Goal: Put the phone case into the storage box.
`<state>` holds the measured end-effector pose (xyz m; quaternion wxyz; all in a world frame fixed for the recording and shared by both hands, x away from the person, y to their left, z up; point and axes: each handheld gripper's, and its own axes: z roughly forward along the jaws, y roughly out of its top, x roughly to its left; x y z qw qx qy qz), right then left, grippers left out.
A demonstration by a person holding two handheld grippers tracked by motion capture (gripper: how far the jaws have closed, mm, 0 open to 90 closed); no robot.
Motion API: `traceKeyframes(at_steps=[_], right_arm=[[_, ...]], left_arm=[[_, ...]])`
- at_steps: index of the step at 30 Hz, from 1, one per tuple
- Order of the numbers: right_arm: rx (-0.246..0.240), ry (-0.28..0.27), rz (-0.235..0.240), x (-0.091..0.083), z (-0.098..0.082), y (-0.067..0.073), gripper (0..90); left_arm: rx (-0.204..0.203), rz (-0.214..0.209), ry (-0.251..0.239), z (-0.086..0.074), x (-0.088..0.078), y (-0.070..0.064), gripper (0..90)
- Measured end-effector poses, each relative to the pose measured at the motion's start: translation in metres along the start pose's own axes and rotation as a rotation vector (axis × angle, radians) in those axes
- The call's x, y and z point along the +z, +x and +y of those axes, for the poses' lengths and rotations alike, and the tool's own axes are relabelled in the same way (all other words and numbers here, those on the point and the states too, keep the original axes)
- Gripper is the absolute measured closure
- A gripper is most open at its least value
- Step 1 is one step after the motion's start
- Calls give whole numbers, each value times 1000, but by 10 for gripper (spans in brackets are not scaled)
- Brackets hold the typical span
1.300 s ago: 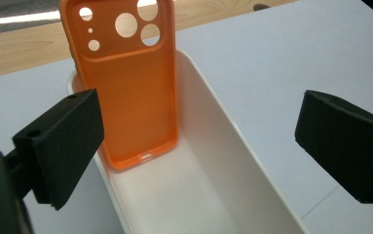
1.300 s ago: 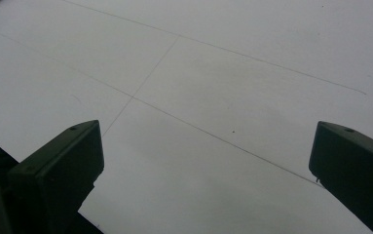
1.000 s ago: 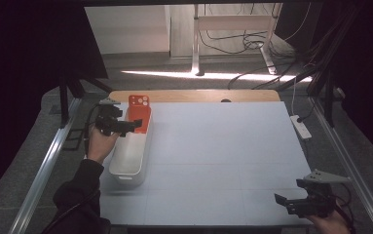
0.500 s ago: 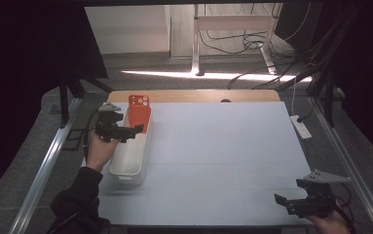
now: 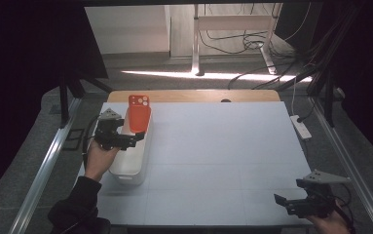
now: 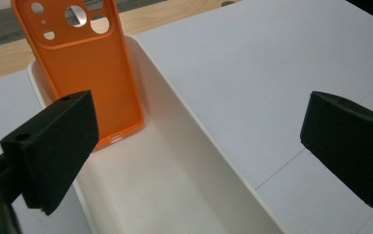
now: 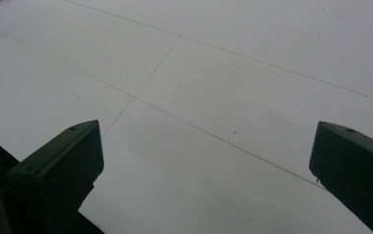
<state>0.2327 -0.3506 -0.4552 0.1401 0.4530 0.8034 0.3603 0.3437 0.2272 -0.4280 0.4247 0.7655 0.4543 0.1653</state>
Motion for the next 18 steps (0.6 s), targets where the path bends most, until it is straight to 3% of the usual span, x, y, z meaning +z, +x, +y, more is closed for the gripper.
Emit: traceKeyframes(at_steps=[18], right_arm=[[-4, -3, 3, 0, 0, 0, 0]], left_arm=[[15, -11, -31, -21, -21, -22, 8]])
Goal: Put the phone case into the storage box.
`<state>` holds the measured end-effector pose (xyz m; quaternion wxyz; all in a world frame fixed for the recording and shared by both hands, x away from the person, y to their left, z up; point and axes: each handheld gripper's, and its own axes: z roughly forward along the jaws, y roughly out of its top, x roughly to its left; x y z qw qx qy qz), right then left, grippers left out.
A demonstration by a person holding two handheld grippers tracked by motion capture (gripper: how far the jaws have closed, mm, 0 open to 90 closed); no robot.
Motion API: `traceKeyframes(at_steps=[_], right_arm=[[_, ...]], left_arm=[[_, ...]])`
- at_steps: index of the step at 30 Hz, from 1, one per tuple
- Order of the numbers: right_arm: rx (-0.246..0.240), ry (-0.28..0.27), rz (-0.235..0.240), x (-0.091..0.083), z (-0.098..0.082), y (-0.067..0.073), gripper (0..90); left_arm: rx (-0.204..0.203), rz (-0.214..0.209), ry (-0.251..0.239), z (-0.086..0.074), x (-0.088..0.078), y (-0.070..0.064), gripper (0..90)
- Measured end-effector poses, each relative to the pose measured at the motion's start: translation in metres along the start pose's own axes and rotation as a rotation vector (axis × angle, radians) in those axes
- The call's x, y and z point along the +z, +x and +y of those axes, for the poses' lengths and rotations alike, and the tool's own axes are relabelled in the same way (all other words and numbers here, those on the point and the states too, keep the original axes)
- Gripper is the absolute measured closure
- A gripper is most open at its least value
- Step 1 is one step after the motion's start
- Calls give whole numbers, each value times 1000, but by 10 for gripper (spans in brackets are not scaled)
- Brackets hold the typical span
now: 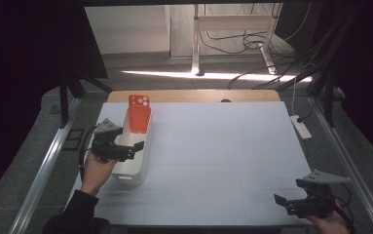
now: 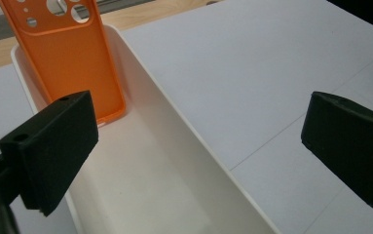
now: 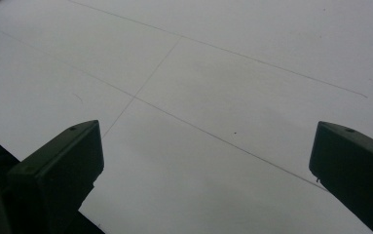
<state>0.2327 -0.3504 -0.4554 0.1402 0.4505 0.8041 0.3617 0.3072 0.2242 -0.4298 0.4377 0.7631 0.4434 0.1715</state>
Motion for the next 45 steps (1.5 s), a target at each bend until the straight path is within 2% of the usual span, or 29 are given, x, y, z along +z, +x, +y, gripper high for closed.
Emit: traceKeyframes(at_steps=[12, 24, 45], right_arm=[[-6, -10, 0, -1, 0, 1, 0], [-8, -18, -2, -2, -1, 1, 0], [-14, -16, -5, -2, 0, 2, 0]], left_arm=[[12, 21, -13, -14, -14, -15, 5], [-4, 25, -31, -31, -29, -27, 2], [7, 84, -8, -59, -50, -40, 0]])
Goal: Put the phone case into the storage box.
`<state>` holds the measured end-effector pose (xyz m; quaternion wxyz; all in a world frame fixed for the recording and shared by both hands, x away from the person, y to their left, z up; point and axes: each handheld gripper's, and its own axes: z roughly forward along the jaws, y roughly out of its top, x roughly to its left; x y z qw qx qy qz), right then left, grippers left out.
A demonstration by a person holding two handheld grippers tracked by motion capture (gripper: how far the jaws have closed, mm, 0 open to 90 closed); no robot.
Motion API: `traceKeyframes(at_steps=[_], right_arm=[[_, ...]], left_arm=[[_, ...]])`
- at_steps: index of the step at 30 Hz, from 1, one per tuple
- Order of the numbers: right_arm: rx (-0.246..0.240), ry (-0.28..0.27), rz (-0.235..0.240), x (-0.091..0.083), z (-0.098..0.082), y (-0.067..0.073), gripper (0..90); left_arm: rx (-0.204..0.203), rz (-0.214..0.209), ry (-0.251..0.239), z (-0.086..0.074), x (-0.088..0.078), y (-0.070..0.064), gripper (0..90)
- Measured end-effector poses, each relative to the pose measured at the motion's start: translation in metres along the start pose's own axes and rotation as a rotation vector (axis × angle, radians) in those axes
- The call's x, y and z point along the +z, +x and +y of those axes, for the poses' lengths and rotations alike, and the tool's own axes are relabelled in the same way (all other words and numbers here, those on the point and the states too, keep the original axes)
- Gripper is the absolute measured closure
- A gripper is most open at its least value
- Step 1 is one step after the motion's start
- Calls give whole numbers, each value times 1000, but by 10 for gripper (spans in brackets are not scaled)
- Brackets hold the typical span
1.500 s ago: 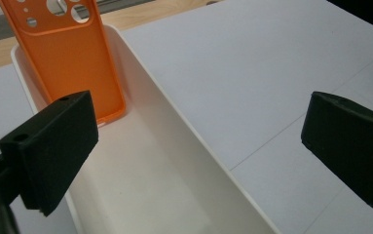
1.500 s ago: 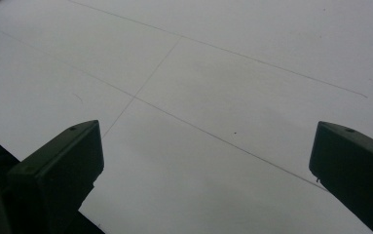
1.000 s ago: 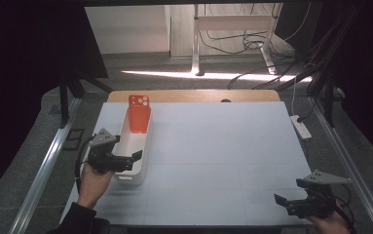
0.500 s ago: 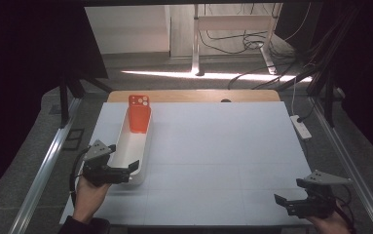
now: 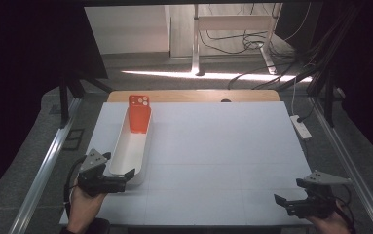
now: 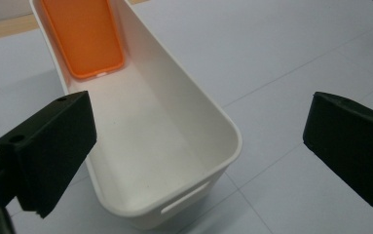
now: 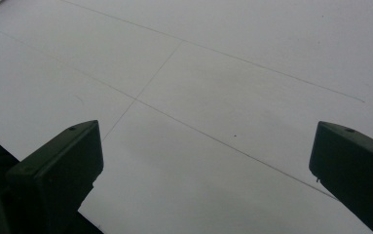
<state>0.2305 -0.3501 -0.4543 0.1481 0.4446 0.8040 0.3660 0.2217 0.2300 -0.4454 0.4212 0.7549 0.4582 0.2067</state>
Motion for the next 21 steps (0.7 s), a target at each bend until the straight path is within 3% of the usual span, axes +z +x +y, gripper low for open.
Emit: traceKeyframes(at_steps=[21], right_arm=[[-1, 0, -3, 0, 0, 0, 0]], left_arm=[[-17, 34, 26, -24, -14, -4, 0]])
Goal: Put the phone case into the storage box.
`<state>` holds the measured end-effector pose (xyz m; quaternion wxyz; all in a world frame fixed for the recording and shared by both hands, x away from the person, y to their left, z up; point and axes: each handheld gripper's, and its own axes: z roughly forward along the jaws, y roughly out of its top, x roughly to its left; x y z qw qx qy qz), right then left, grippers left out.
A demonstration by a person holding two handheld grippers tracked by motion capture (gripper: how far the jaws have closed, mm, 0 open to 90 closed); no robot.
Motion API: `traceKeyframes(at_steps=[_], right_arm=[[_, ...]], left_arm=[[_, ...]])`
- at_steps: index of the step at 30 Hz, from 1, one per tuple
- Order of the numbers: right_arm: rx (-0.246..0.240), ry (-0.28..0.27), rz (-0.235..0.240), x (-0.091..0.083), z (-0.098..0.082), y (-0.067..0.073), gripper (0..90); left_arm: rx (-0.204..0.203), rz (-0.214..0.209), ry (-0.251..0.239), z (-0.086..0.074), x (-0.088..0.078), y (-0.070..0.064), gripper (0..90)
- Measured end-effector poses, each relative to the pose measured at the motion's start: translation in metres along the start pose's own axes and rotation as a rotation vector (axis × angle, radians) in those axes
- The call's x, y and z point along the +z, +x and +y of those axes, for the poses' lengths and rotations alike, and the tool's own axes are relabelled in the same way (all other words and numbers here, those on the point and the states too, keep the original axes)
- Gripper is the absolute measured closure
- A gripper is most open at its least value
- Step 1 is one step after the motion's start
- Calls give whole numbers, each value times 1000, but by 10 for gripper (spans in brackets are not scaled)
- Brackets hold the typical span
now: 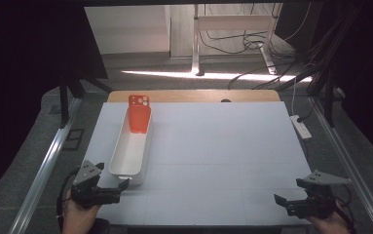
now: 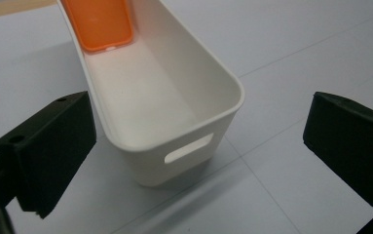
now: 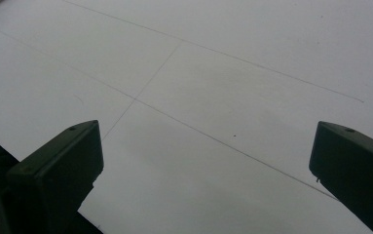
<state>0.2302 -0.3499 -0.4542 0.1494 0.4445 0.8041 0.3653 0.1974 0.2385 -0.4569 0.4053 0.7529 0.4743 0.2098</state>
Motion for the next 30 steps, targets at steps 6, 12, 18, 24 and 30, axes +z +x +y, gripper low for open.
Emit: traceKeyframes(at_steps=[6, 12, 18, 24, 30], right_arm=[[0, 0, 0, 0, 0, 0, 0], [0, 1, -2, 0, 0, 0, 0], [0, 1, -2, 0, 0, 0, 0], [-1, 3, -1, 0, 0, 0, 0], [-3, 5, -2, 0, 0, 0, 0]], left_arm=[[1, 22, 21, -8, -3, -2, 0], [6, 41, 36, -13, -4, -3, 0], [11, 52, 64, -17, -2, -5, 0], [22, 63, 90, -17, -1, -6, 0], [21, 65, 99, -16, 1, -7, 0]])
